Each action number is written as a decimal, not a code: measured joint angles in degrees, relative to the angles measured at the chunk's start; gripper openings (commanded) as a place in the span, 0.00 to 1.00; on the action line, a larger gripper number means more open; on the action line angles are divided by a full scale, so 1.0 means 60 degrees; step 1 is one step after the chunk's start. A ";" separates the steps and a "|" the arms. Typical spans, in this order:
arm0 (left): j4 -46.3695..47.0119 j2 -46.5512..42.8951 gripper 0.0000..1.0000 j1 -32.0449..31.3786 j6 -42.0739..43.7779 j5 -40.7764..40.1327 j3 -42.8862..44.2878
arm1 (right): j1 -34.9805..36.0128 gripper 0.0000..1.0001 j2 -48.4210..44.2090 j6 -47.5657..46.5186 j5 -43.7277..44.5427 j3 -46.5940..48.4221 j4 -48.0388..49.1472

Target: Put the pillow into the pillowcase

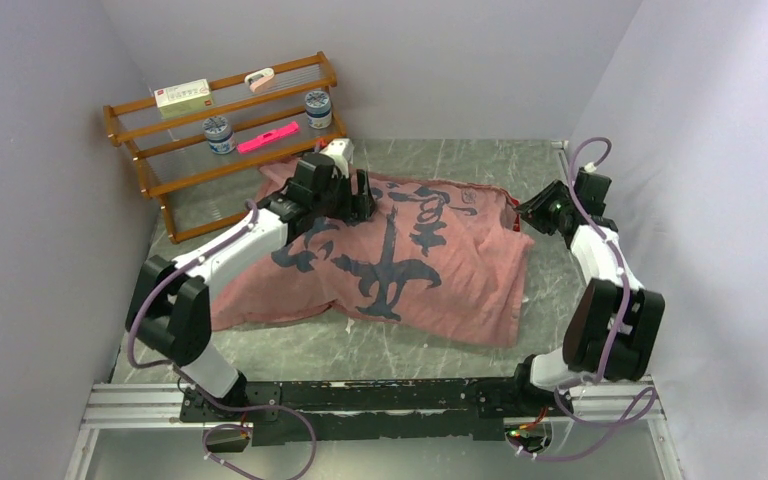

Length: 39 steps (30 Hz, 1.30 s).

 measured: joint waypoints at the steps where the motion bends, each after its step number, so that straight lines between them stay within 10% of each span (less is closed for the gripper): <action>1: 0.0113 0.0233 0.82 0.0073 0.0007 0.0087 0.0186 | 0.0000 0.10 0.0357 -0.0011 -0.0044 0.0146 0.0193; 11: 0.0579 0.1865 0.81 0.0477 0.0200 0.0259 0.1938 | 0.0000 0.02 0.2029 0.0084 -0.0321 0.1395 0.1326; 15: 0.0426 0.1883 0.80 0.0568 0.0219 0.0353 0.1996 | 0.0004 0.46 0.2025 0.0222 -0.0317 0.1402 0.1712; 19: -0.0004 0.1770 0.80 0.0579 0.0397 0.0419 0.2087 | 0.0007 0.64 0.1912 0.0095 -0.0313 0.1224 0.1730; 39: -0.2036 -0.1934 0.79 0.0586 0.0954 -0.0761 -0.0153 | 0.0732 0.63 0.0426 -0.0350 0.0637 0.0557 0.0576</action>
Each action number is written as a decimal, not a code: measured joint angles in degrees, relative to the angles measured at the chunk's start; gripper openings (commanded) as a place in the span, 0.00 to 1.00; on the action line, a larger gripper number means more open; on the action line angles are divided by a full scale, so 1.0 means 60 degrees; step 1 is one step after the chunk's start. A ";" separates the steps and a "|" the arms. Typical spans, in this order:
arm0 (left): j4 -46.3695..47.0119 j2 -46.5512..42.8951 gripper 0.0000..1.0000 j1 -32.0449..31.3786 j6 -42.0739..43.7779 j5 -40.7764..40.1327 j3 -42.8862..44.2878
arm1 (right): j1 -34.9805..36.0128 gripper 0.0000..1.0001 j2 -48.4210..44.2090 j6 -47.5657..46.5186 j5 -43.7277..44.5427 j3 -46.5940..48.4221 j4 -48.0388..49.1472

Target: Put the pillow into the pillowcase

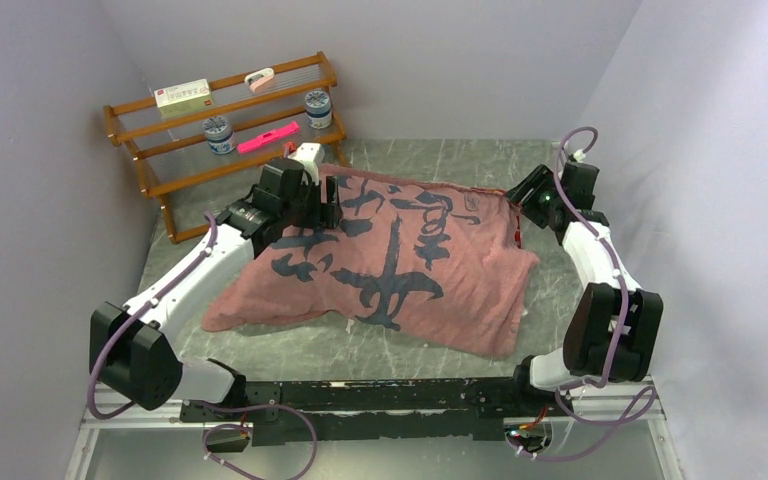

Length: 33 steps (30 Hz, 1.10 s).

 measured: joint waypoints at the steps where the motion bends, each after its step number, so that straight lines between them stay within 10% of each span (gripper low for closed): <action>1: -0.0106 0.0000 0.79 0.0000 0.0033 -0.0044 -0.0084 | 0.0098 0.63 0.0000 0.0040 0.0157 0.0004 -0.0055; 6: -0.0098 -0.0379 0.78 0.0000 0.0040 -0.0149 -0.0339 | 0.0404 0.58 0.0011 0.0375 0.0656 0.0000 -0.0029; 14: -0.0233 -0.1198 0.78 0.0000 0.0036 -0.0164 -0.0583 | 0.0535 0.00 0.1177 0.0867 0.1348 0.0390 0.0882; 33: -0.0459 -0.1581 0.78 0.0000 0.0040 -0.0772 -0.0710 | 0.1749 0.00 0.2510 0.0856 0.3960 0.2222 0.2171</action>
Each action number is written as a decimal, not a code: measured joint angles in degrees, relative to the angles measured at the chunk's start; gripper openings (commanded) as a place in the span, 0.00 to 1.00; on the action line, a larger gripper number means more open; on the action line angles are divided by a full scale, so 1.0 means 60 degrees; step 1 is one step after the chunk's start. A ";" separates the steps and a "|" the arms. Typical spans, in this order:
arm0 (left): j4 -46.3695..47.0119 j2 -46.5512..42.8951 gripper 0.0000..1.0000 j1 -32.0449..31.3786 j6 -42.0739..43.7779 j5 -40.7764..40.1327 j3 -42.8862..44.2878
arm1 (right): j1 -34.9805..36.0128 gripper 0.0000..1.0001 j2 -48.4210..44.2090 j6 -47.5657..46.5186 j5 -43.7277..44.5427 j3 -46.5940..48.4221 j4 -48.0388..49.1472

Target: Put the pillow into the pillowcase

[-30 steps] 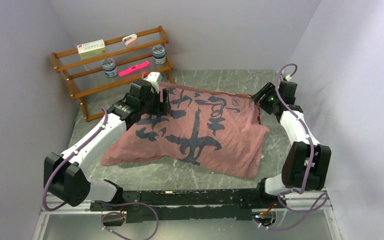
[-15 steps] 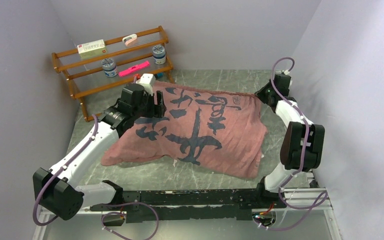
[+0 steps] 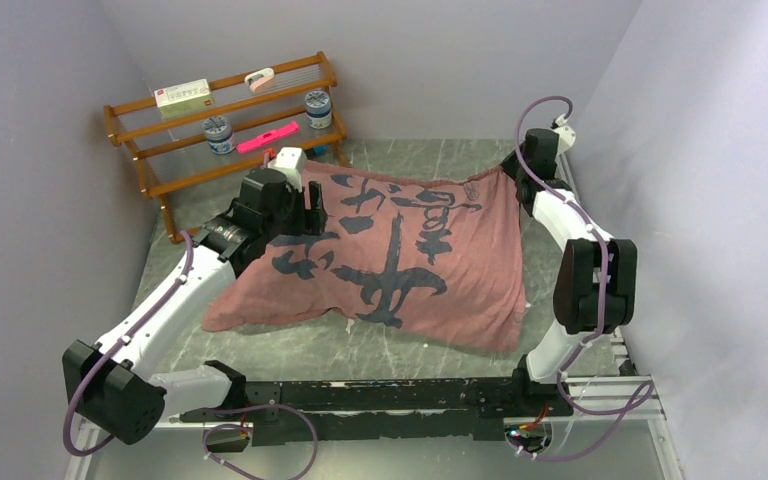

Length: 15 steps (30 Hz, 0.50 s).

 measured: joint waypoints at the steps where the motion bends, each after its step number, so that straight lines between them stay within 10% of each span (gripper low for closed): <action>1: -0.0066 0.0000 0.78 0.0000 0.0000 -0.0069 0.0000 | 0.0087 0.00 0.0055 -0.0058 0.0313 0.0000 0.0178; 15: -0.0925 0.0036 0.82 0.0051 -0.0160 -0.1847 0.0087 | 0.1789 0.00 -0.0463 -0.3045 0.5249 0.0477 0.1956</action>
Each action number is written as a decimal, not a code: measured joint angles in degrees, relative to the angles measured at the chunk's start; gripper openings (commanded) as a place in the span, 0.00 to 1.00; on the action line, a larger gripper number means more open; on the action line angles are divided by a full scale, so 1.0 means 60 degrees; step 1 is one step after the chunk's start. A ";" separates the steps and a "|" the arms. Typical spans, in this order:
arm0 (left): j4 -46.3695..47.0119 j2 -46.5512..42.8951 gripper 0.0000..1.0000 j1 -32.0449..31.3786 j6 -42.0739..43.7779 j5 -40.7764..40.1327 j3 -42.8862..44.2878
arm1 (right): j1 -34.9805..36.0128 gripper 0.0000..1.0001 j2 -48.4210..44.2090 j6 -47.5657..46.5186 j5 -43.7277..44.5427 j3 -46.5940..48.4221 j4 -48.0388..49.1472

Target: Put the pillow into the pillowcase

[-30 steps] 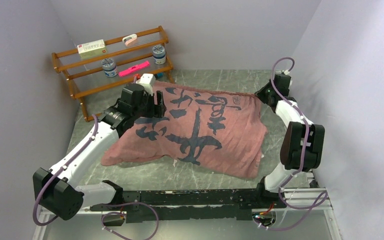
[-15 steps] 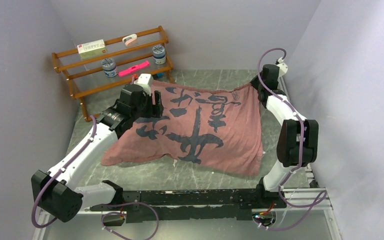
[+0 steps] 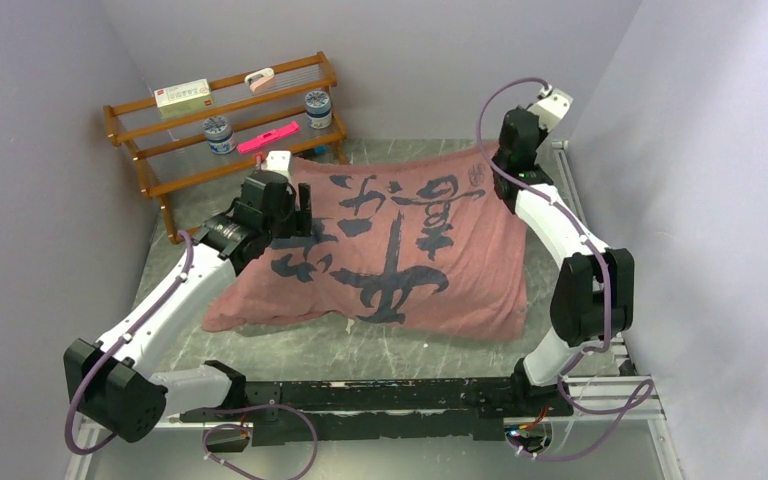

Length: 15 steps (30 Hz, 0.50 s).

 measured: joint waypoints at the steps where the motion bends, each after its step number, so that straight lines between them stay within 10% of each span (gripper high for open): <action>1: -0.0062 0.0033 0.83 0.0047 -0.0018 -0.0084 0.0000 | 0.0025 0.00 -0.0036 -0.0248 0.0259 0.0229 -0.0004; 15: -0.0911 -0.0208 0.86 0.0725 0.0022 0.0528 -0.0015 | -0.0117 0.00 0.2827 -0.1905 0.1515 0.5166 -0.1905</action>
